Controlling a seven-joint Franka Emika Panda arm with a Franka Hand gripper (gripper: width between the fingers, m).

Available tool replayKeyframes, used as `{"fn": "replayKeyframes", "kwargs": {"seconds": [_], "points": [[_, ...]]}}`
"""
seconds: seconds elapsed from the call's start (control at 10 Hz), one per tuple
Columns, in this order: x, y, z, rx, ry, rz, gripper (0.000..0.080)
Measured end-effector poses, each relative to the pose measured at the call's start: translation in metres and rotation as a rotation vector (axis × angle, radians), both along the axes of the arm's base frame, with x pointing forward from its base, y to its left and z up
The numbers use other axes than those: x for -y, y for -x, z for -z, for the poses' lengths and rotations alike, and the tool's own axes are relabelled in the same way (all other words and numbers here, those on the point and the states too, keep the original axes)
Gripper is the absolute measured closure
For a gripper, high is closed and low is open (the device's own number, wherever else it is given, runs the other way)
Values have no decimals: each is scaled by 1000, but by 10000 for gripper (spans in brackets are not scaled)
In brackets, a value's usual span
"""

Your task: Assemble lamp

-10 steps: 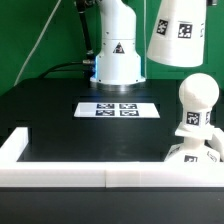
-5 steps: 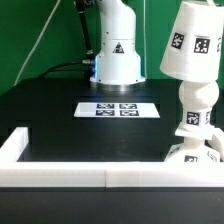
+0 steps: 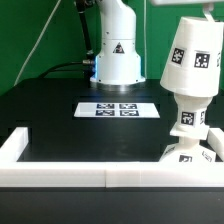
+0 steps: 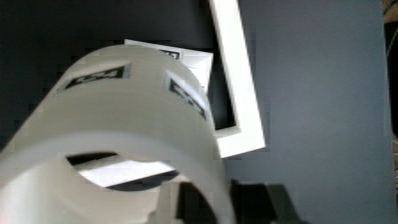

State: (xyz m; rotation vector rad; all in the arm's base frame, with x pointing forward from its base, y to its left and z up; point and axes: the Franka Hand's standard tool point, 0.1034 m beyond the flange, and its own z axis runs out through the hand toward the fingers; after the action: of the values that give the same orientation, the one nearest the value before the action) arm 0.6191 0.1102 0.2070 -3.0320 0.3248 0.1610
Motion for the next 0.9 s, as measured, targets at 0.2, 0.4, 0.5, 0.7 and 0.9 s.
{"fn": "replayKeyframes", "kwargs": {"seconds": [0.2,0.4,0.5,0.7,0.9], "points": [[-2,-5,7,12,2,2,755],[-1,-4,20,23,6,1,755],[0,-1,25,25,9,2,755],[2,2,31,21,11,5,755],[4,5,36,17,13,8,755]]}}
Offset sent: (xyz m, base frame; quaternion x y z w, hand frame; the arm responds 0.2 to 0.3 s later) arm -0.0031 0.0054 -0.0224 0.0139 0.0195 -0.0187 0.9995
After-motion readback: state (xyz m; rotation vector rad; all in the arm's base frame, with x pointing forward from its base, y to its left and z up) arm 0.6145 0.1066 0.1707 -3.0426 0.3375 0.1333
